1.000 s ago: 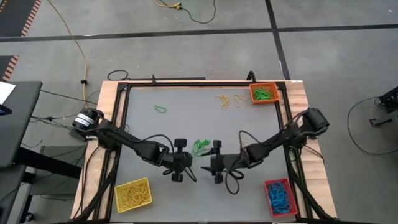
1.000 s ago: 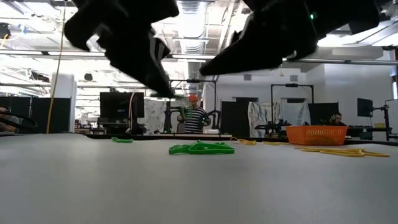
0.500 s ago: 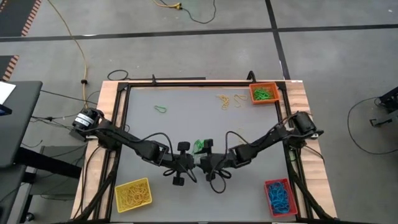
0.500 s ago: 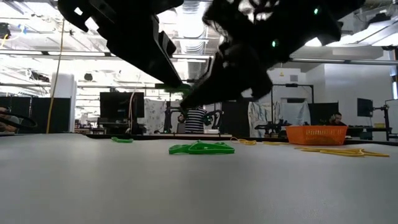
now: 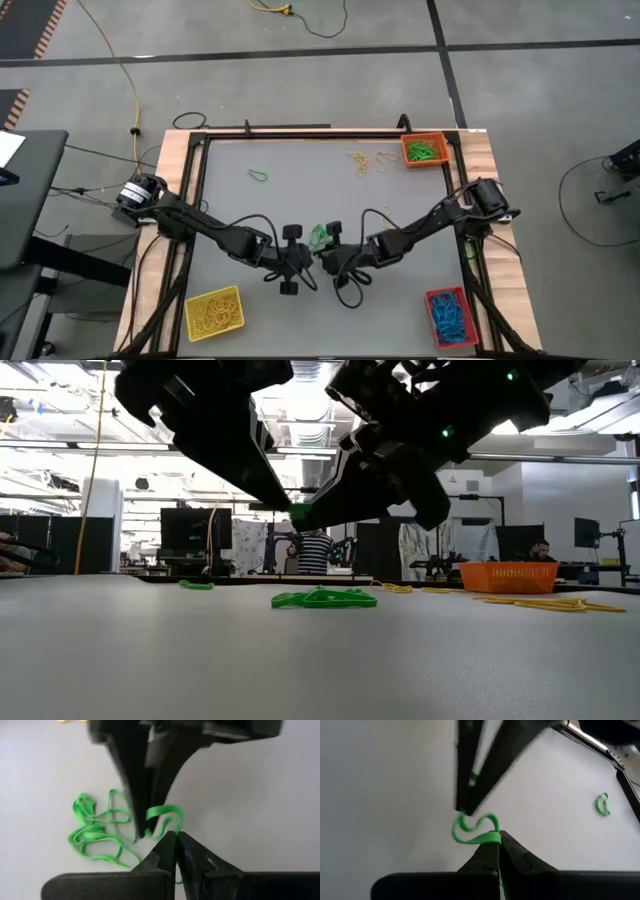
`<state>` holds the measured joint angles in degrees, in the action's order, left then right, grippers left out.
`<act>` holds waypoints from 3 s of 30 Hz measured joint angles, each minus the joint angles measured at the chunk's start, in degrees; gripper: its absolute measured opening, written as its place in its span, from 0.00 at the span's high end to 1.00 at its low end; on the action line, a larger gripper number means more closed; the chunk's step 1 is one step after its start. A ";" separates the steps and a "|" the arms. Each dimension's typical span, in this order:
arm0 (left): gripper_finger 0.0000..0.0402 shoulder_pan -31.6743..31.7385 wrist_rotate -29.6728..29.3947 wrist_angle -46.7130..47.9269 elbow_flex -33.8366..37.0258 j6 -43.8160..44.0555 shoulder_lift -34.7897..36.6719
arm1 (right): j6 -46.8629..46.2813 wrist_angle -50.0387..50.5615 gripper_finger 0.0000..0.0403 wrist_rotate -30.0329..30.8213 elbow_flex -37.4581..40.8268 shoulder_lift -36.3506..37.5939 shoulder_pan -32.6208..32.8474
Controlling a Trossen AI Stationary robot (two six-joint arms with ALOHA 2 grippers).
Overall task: Sort rubber bands into baskets
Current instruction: Put the green rubber band into the orange bin
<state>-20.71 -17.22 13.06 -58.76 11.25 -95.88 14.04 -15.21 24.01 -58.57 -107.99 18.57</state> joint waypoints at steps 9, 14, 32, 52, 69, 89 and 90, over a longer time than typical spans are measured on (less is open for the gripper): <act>0.88 -1.09 -13.56 2.69 0.00 2.74 0.00 | -0.48 10.82 0.95 4.56 0.02 4.99 -3.05; 0.73 -1.71 -20.04 6.94 0.00 8.45 0.00 | -1.54 20.01 0.95 7.77 0.02 9.91 -5.38; 0.56 -9.50 -19.20 14.95 0.02 27.14 0.00 | -12.55 52.41 0.95 8.94 0.02 26.82 -34.92; 0.56 -14.80 -22.37 12.78 0.02 33.74 0.00 | -14.53 63.82 0.95 5.62 0.07 24.80 -67.30; 0.56 -14.82 -22.46 12.81 0.02 34.05 0.00 | -15.10 62.49 0.80 5.89 0.45 13.26 -70.59; 0.56 -15.19 -22.05 12.94 0.02 33.64 -0.02 | -17.30 62.94 0.42 4.46 0.76 29.25 -64.53; 0.56 -15.33 -22.05 12.94 0.02 33.64 -0.02 | -17.50 62.91 0.42 4.44 0.76 30.15 -63.99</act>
<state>-36.04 -39.27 26.00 -58.74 44.88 -95.90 -3.46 47.70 28.45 -57.80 -77.84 -45.42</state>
